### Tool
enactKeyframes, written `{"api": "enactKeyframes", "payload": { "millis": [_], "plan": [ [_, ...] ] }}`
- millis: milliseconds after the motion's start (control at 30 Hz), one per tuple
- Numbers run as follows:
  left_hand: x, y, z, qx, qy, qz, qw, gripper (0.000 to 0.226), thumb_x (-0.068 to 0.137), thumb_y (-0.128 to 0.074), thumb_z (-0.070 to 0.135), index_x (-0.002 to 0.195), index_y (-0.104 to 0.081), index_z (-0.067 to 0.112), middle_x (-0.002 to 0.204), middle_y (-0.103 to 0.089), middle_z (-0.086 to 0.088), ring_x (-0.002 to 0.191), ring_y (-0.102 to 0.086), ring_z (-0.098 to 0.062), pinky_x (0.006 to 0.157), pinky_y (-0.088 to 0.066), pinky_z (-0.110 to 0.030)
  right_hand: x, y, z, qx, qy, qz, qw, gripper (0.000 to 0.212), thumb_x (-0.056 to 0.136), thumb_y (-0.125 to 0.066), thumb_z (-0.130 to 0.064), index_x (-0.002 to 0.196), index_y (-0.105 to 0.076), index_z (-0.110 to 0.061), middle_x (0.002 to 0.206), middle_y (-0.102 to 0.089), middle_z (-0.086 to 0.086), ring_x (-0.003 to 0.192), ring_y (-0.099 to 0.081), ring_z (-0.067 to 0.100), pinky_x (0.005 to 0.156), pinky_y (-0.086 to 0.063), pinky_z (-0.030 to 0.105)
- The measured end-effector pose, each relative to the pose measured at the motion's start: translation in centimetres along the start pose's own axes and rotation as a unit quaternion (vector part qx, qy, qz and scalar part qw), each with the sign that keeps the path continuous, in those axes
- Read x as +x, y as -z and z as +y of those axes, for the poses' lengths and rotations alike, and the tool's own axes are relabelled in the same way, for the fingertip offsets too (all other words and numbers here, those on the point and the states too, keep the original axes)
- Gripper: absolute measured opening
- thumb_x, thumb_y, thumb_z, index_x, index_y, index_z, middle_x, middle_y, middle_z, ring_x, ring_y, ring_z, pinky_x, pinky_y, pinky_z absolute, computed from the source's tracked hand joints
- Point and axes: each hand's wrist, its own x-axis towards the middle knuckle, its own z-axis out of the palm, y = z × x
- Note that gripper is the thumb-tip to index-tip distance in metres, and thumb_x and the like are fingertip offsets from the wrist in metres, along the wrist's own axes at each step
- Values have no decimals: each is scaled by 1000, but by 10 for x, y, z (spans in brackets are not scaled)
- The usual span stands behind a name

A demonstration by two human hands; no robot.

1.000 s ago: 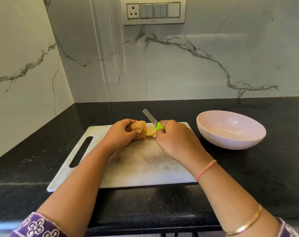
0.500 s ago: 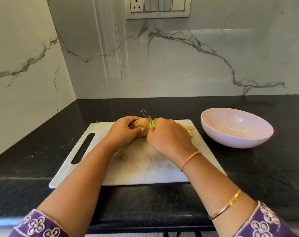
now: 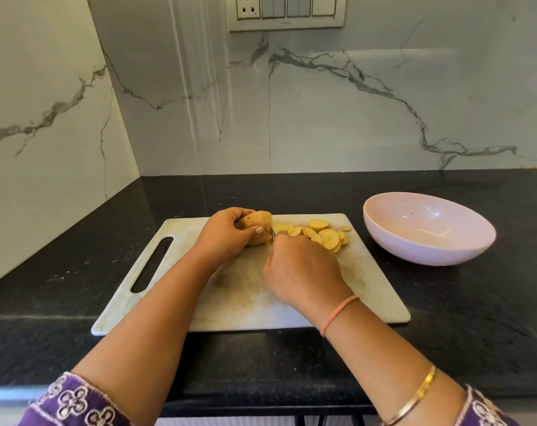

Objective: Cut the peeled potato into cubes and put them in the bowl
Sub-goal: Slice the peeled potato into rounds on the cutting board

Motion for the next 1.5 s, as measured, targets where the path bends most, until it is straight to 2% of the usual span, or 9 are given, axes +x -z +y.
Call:
{"api": "enactKeyframes", "payload": {
  "millis": [167,367,467,567,667,933,1033,1267,1500],
  "plan": [
    [-2,7,0,-35,1,-20,999,48,81,-72,12,127,-59,18,120,-62,-1,109,-57,-18,96,-48,-30,8,26,-2,37,-21,-57,997,10,94,-43,-25,87,-43,-18,79,-49,2,68,-46,16,50,-30,25],
    [-1,9,-2,-33,-3,-23,999,49,80,-74,15,127,-60,20,121,-63,0,111,-57,-19,100,-48,-38,27,46,-3,82,-47,-131,987,8,85,-42,-9,93,-41,-9,57,-49,7,45,-48,16,48,-37,22],
    [-3,10,-5,-37,-4,-24,999,49,81,-73,13,127,-60,20,120,-62,2,110,-57,-17,98,-48,-32,20,39,-3,79,-41,-117,989,6,89,-44,-17,93,-42,-13,63,-47,4,51,-49,16,51,-38,23],
    [-3,10,-5,-36,-11,-24,999,50,79,-74,11,126,-60,21,118,-61,3,107,-55,-14,92,-46,-24,4,24,-2,45,-27,-73,996,9,92,-45,-26,92,-49,-18,79,-50,2,76,-54,23,62,-38,28],
    [-3,8,-4,-30,-12,-16,999,49,80,-74,13,126,-60,21,119,-61,2,109,-55,-16,95,-46,-28,-9,7,-1,11,-7,-42,999,18,94,-45,-27,101,-57,-15,95,-61,5,90,-60,24,65,-39,29],
    [-2,6,-5,-19,-5,2,1000,44,87,-66,25,130,-55,20,112,-57,6,101,-53,-12,86,-45,-23,-10,-1,6,15,2,-27,1000,16,94,-42,-25,82,-47,-17,80,-50,1,75,-49,22,63,-35,28],
    [0,7,-4,-22,-9,-3,1000,43,87,-67,24,129,-56,19,115,-59,3,102,-54,-13,87,-45,-24,-4,-4,22,105,-45,-51,992,19,93,-40,-26,92,-55,-14,77,-52,1,76,-53,24,62,-37,29],
    [1,12,-8,-13,-4,-24,1000,43,87,-67,23,128,-57,19,119,-61,0,110,-57,-19,98,-48,-34,3,-8,41,290,-106,-70,948,25,89,-42,-17,93,-60,-1,55,-38,3,48,-36,19,42,-29,21],
    [0,14,-8,-25,0,-25,999,43,88,-65,22,130,-54,20,119,-57,2,110,-54,-17,95,-46,-29,3,-10,43,255,-102,-52,960,25,92,-41,-24,93,-62,-10,59,-46,2,57,-45,20,55,-37,30]
  ]
}}
